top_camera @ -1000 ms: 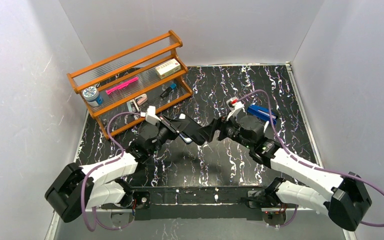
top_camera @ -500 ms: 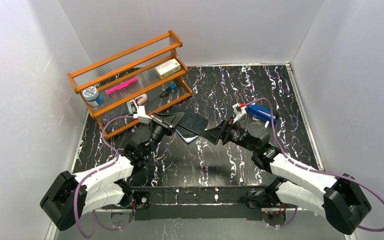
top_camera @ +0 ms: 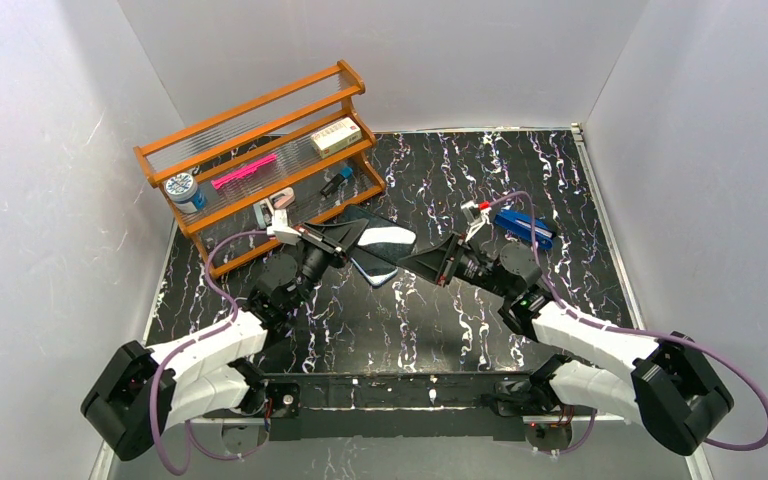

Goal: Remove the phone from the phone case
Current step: Remove the phone case from the phone.

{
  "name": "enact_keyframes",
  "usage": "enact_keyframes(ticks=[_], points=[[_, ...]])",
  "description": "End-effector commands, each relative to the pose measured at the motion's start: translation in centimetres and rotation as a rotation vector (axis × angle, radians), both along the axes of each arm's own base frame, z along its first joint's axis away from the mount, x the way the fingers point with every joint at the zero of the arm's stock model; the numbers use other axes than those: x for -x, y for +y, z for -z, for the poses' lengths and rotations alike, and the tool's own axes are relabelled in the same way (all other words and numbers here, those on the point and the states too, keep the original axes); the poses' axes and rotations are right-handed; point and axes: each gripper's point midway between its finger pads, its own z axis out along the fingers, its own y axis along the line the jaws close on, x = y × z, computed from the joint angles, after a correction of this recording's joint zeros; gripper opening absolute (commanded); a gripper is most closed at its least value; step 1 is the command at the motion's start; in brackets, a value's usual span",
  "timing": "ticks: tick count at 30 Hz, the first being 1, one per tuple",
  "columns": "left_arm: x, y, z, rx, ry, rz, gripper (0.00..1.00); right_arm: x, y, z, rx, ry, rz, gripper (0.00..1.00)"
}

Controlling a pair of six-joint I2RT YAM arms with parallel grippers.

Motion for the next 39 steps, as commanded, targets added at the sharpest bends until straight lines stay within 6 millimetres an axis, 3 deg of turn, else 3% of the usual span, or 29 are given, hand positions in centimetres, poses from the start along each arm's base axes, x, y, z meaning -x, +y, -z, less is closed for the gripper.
enact_keyframes(ticks=[1, 4, 8, 16, 26, 32, 36, 39], points=[[0.3, -1.1, -2.7, 0.065, -0.048, 0.089, 0.00, 0.6, -0.2, -2.3, -0.032, -0.248, -0.028, 0.09], [0.2, -2.0, -2.2, 0.065, -0.018, 0.176, 0.00, 0.8, 0.0, -2.1, 0.018, -0.358, -0.057, 0.01], [0.7, -3.2, -2.8, 0.054, -0.031, 0.257, 0.00, 1.2, 0.6, -2.7, 0.056, -0.487, -0.121, 0.01], [1.2, -3.7, -3.3, 0.064, -0.027, 0.317, 0.00, 1.3, 1.4, -3.6, 0.096, -0.665, -0.192, 0.01], [1.2, -2.4, -4.0, 0.040, -0.074, 0.327, 0.00, -0.4, 1.8, -3.1, 0.192, -0.705, -0.172, 0.01], [-0.5, 0.8, -2.7, -0.075, -0.126, 0.336, 0.00, -0.5, 0.5, -0.5, 0.282, -0.600, -0.140, 0.50], [-0.5, 1.6, -2.4, -0.180, -0.203, 0.427, 0.00, -0.1, -0.4, 0.5, 0.318, -0.587, -0.132, 0.73], [0.6, 1.0, -2.9, -0.233, -0.273, 0.527, 0.00, 0.3, -0.5, 1.1, 0.343, -0.595, -0.165, 0.80]])
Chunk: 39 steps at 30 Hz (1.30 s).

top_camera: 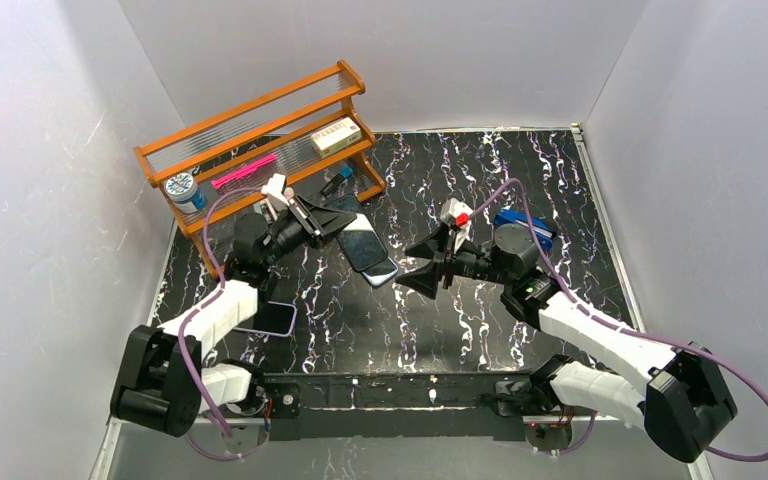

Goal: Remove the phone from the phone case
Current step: Remove the phone case from the phone.

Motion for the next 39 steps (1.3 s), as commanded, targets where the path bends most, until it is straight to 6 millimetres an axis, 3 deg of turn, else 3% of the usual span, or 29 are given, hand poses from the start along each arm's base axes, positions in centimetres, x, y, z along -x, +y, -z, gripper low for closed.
enact_keyframes(ticks=[1, 7, 17, 23, 39], points=[[3.2, -1.6, -4.0, -0.066, -0.249, 0.256, 0.00, 0.0, -0.3, 0.6, 0.041, -0.038, -0.006, 0.81], [4.6, -1.8, -5.2, -0.121, -0.345, 0.340, 0.00, 0.8, 1.1, -0.2, 0.037, -0.030, -0.130, 0.81], [4.9, -1.8, -5.3, -0.152, -0.360, 0.350, 0.00, 2.5, 3.2, -1.1, 0.030, 0.040, -0.357, 0.73], [5.0, -1.7, -5.6, -0.152, -0.366, 0.344, 0.00, 3.0, 3.6, -2.1, 0.010, 0.026, -0.409, 0.70], [5.9, -1.9, -6.4, -0.143, -0.384, 0.341, 0.00, 3.3, 4.8, -1.9, 0.004, 0.051, -0.481, 0.53]])
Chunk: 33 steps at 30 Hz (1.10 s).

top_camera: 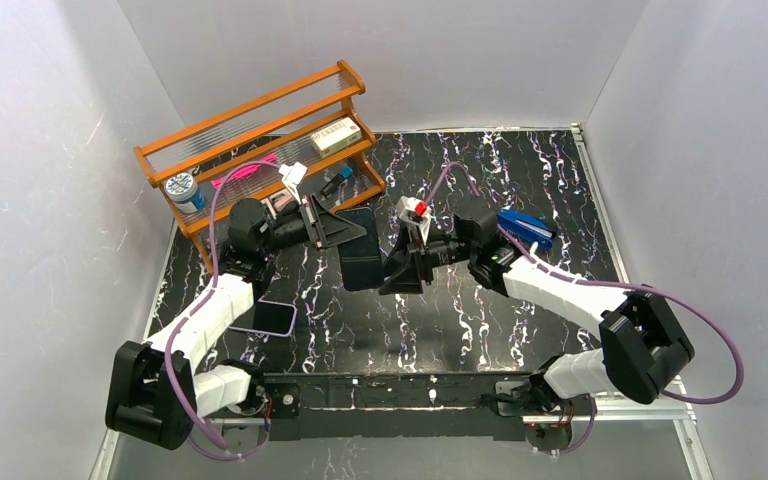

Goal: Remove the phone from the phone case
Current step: Remove the phone case from the phone.

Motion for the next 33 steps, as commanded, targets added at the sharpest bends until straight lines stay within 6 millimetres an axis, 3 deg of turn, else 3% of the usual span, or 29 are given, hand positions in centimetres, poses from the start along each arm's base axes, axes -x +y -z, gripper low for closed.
enact_keyframes(ticks=[1, 5, 11, 18, 33], points=[[0.9, 0.0, -3.2, 0.035, -0.102, 0.013, 0.00, 0.0, 0.7, -2.8, -0.078, -0.072, -0.050, 0.52], [0.9, 0.0, -3.1, 0.035, -0.096, 0.009, 0.00, 0.1, 0.8, -2.8, -0.079, -0.070, -0.064, 0.43], [0.6, 0.1, -3.2, 0.048, -0.055, -0.014, 0.00, 0.3, 0.7, -2.5, -0.078, -0.091, -0.088, 0.19], [0.3, 0.3, -3.1, 0.072, 0.033, -0.052, 0.00, 0.5, 0.7, -3.1, -0.110, -0.182, -0.126, 0.01], [0.2, 0.8, -2.3, 0.090, 0.162, -0.114, 0.00, -1.1, 1.8, -4.4, -0.154, -0.421, -0.161, 0.01]])
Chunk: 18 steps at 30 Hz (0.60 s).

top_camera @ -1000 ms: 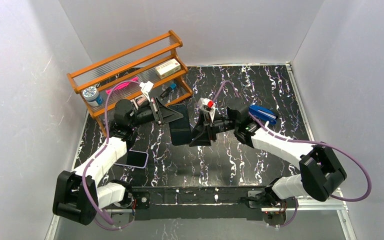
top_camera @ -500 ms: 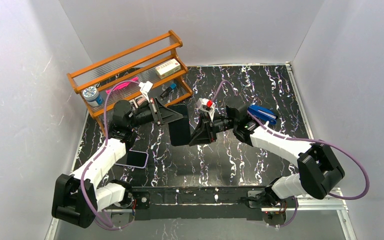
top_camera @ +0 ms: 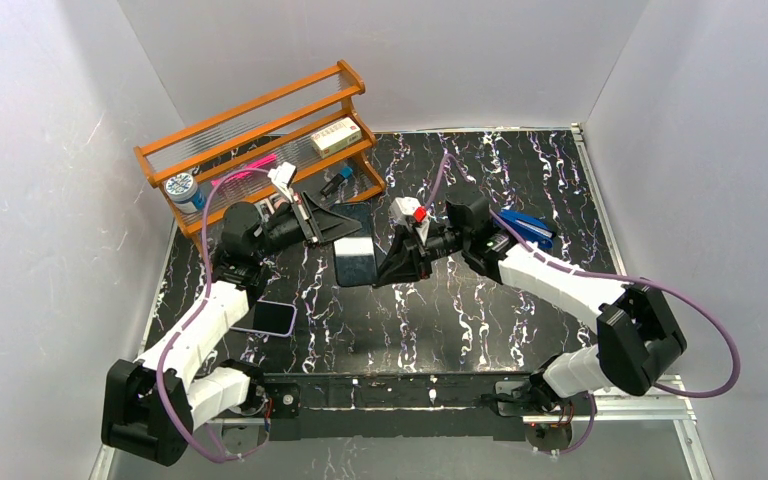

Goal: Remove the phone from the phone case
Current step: Remove the phone case from the phone.

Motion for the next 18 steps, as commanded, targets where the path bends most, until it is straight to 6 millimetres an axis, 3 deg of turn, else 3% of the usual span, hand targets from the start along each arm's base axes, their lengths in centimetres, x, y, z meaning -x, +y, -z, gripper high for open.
enact_keyframes(ticks=[1, 8, 12, 14, 18], points=[[0.0, 0.3, -0.7, 0.037, 0.064, -0.044, 0.00, -1.6, 1.4, -2.7, -0.104, -0.222, -0.003, 0.01], [0.3, 0.4, -1.4, 0.034, 0.012, -0.061, 0.00, -2.3, 1.9, -3.2, -0.091, -0.203, 0.023, 0.02], [0.4, 1.0, -2.2, 0.019, -0.069, -0.108, 0.00, -2.0, 1.3, -2.3, -0.067, -0.142, 0.071, 0.18], [0.3, 1.2, -2.5, 0.010, -0.111, -0.125, 0.00, -1.7, 0.9, -1.4, -0.039, -0.092, 0.094, 0.38], [0.4, 1.4, -3.0, 0.001, -0.171, -0.140, 0.00, -0.7, 0.4, -0.8, -0.002, 0.009, 0.087, 0.53]])
